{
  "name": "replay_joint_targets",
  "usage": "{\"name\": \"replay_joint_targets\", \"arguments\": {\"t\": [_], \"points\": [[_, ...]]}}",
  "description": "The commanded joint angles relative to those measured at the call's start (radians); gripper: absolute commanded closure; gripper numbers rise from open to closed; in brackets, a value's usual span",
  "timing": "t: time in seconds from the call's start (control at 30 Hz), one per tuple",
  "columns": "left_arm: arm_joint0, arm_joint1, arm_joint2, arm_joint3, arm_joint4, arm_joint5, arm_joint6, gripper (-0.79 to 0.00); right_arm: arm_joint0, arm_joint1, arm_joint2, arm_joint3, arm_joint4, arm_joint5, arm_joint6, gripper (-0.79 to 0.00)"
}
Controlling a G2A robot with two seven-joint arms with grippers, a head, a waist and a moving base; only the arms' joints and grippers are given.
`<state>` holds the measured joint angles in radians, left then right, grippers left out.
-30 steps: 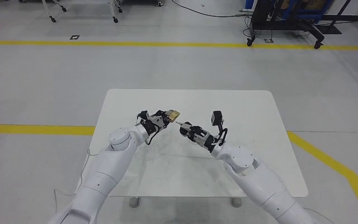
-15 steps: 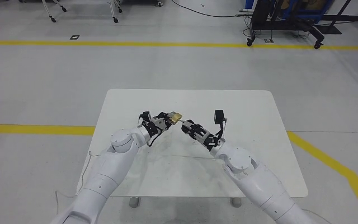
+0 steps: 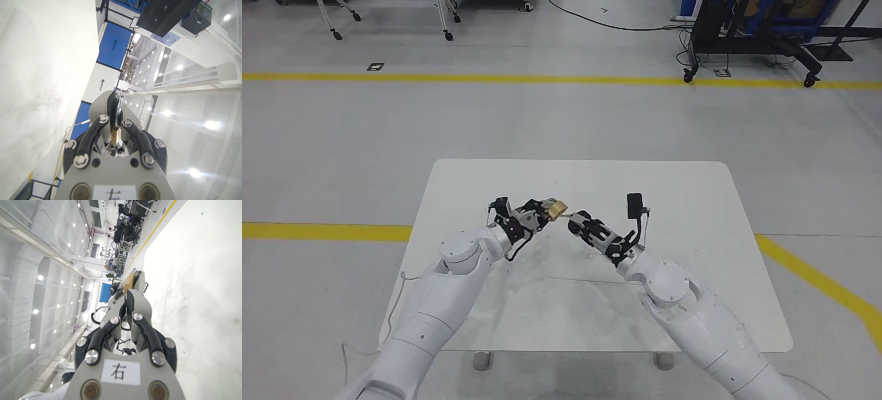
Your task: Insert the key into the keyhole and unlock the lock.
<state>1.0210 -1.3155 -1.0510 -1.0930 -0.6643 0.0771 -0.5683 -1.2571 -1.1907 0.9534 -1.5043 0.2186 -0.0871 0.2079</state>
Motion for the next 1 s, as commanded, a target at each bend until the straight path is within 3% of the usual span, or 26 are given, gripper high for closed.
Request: {"name": "replay_joint_targets", "arguments": {"t": [0.0, 0.97], "points": [[0.006, 0.0, -0.002, -0.009, 0.016, -0.018, 0.016, 0.0, -0.008, 0.0, 0.005, -0.014, -0.021, 0.01, -0.014, 0.0], [0.004, -0.008, -0.017, -0.001, 0.044, -0.01, -0.018, 0.0, 0.009, -0.038, 0.007, 0.015, -0.076, 0.04, -0.046, 0.0]]}}
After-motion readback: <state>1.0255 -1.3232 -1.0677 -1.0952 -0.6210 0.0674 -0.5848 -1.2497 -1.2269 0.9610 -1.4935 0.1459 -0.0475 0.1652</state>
